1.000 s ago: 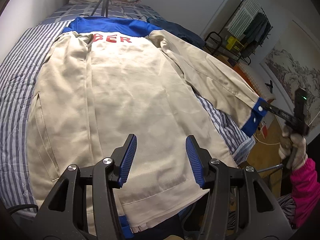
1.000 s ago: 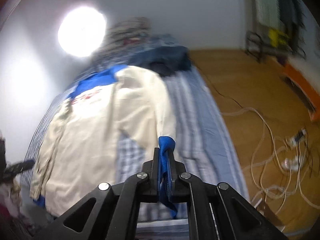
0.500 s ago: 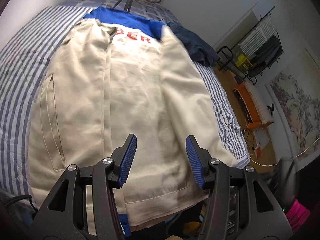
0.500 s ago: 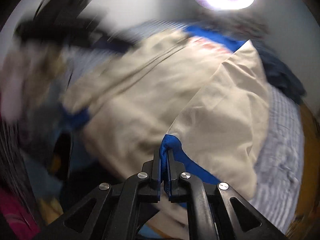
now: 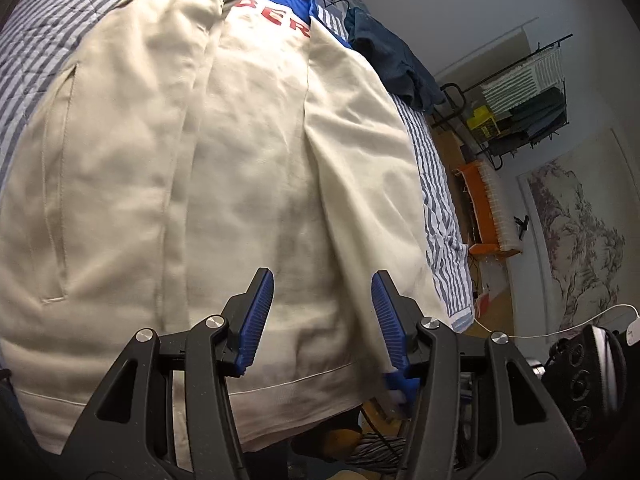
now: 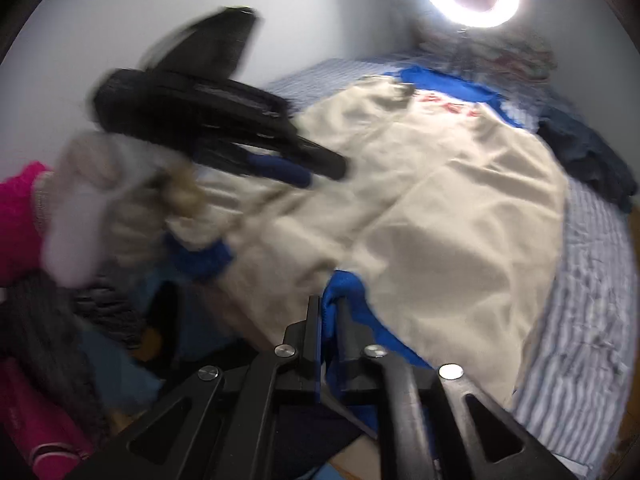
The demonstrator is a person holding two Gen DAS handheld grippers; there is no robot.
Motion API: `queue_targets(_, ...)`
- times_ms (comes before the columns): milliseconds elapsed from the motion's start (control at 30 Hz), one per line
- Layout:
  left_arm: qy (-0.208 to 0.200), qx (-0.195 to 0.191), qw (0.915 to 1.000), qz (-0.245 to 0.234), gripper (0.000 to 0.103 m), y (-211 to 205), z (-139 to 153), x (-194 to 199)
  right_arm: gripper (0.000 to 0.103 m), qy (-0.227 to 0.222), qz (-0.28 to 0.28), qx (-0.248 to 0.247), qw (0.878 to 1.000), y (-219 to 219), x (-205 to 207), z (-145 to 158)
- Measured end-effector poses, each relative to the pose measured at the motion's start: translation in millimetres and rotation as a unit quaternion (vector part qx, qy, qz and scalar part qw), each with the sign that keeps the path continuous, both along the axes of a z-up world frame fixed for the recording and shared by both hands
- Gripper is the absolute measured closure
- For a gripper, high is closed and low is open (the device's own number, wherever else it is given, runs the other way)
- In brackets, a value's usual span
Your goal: Fold large clothes
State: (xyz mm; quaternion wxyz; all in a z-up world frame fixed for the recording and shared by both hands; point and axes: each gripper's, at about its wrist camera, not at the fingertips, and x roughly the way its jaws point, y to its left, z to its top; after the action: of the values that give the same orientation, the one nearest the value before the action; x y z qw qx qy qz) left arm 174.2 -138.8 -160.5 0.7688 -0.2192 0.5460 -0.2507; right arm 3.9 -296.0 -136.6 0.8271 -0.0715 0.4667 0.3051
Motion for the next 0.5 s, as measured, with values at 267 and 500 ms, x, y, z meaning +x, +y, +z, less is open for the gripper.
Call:
queue_targets(267, 0.035, -0.004, 0.999, -0.027, 0.051, -25.7, -17.7, -4.5, 0.073, 0.03, -0.125, 0.105, 0.986, -93.5, 16.2, 16.6)
queue_targets(500, 0.056, -0.001, 0.9968, -0.058, 0.1, -64.8, -40.0, -1.0, 0.07, 0.105, -0.249, 0.12, 0.955, -170.3, 39.1, -31.2)
